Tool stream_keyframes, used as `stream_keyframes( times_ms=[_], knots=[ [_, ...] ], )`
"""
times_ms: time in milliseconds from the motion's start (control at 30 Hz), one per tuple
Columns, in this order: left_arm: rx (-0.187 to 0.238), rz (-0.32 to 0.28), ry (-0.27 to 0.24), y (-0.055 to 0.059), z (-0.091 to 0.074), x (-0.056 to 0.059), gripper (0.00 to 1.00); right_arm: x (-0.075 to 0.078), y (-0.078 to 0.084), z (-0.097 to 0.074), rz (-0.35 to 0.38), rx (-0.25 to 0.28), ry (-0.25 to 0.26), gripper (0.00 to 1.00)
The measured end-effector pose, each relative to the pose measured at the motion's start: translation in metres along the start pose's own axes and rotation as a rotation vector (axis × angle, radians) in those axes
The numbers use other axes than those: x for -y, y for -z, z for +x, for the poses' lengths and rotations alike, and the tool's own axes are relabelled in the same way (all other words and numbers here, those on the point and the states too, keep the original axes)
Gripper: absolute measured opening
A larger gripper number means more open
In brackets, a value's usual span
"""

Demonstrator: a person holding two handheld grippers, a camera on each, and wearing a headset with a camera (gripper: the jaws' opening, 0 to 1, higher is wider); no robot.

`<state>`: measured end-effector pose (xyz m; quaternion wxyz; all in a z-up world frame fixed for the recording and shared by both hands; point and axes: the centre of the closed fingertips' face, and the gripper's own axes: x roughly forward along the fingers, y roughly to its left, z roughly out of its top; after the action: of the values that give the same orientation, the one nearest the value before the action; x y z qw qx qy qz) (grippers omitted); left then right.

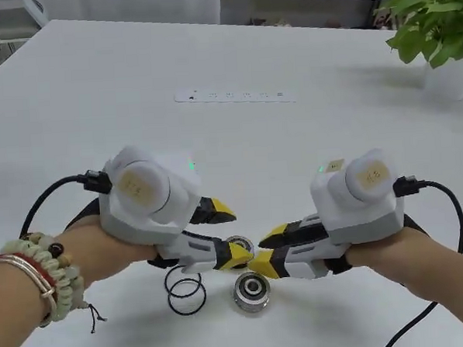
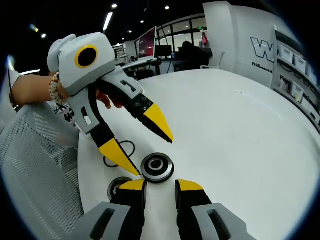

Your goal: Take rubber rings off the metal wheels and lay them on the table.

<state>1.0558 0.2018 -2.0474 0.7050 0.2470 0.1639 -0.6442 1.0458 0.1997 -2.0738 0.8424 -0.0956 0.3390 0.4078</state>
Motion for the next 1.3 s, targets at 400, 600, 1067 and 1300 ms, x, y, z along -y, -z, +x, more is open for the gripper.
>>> stream_keyframes(
  times_ms=[400, 600, 1067, 1300],
  knots=[
    [-0.023, -0.042, 0.012, 0.01, 0.005, 0.003, 0.11, -0.001, -0.001, 0.003, -0.002, 0.002, -0.008, 0.19],
    [-0.017, -0.078, 0.012, 0.012, 0.006, 0.003, 0.08, -0.003, -0.004, 0.005, -0.019, 0.006, -0.011, 0.2],
    [0.003, -0.106, -0.008, 0.011, 0.006, 0.001, 0.08, -0.002, -0.005, 0.008, -0.077, -0.001, 0.003, 0.2],
    [0.003, -0.1, -0.016, 0.01, 0.006, 0.001, 0.08, -0.003, -0.003, 0.007, -0.105, -0.017, -0.003, 0.17]
  ],
)
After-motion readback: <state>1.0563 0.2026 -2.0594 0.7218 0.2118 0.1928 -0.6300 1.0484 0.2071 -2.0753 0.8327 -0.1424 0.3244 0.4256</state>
